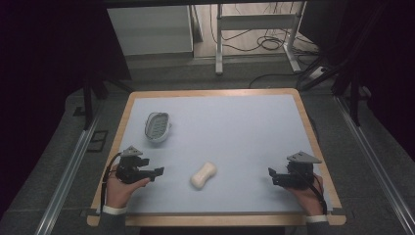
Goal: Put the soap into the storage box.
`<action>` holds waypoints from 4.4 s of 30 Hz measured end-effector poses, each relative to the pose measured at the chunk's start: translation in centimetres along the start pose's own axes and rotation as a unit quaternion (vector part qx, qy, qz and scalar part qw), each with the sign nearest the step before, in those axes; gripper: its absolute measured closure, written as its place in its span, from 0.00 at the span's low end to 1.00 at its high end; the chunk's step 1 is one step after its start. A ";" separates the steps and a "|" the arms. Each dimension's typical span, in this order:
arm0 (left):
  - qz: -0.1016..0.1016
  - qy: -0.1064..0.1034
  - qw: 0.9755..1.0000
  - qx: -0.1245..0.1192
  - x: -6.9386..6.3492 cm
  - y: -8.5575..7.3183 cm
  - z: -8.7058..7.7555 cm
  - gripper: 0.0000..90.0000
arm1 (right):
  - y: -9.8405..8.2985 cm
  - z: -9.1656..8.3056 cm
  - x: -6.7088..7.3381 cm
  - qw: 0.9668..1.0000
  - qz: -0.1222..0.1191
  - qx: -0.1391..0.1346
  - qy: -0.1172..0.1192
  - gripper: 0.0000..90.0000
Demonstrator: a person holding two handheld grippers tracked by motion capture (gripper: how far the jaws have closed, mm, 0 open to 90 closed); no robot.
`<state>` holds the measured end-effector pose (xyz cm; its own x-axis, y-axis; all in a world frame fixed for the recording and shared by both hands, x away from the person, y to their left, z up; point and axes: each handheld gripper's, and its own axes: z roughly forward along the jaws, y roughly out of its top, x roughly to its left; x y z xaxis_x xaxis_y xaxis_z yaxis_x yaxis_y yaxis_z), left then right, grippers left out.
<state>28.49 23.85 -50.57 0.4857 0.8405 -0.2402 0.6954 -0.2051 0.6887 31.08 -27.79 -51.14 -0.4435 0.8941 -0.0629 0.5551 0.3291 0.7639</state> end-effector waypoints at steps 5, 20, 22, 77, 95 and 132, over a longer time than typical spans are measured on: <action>-0.001 0.004 1.000 -0.002 0.0 0.0 -0.2 0.26 | 0.0 -0.4 -0.1 1.000 0.006 -0.008 -0.004 0.06; 0.007 0.023 1.000 0.007 -1.1 0.6 -0.6 0.25 | -0.2 -0.8 -0.8 1.000 0.019 -0.020 -0.005 0.06; 0.006 0.025 1.000 0.009 -1.1 0.7 -0.7 0.25 | -0.2 -0.8 -0.8 1.000 0.017 -0.019 -0.005 0.06; 0.089 0.009 0.993 0.071 -7.3 5.9 1.6 0.22 | -0.7 -1.7 -2.0 0.999 0.026 -0.027 -0.015 0.06; 0.108 -0.004 0.988 0.108 -9.3 6.6 4.8 0.22 | -0.8 -1.5 -2.1 0.999 0.026 -0.022 -0.014 0.06; 0.151 0.002 0.972 0.181 -12.8 6.4 10.8 0.31 | -0.9 -1.2 -1.8 1.000 0.018 -0.016 -0.012 0.06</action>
<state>32.40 6.34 -50.49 0.6958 0.7157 -0.0611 0.6617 -0.6056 0.4420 30.55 -30.05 -50.98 -0.4064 0.9123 -0.0508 0.5478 0.2877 0.7855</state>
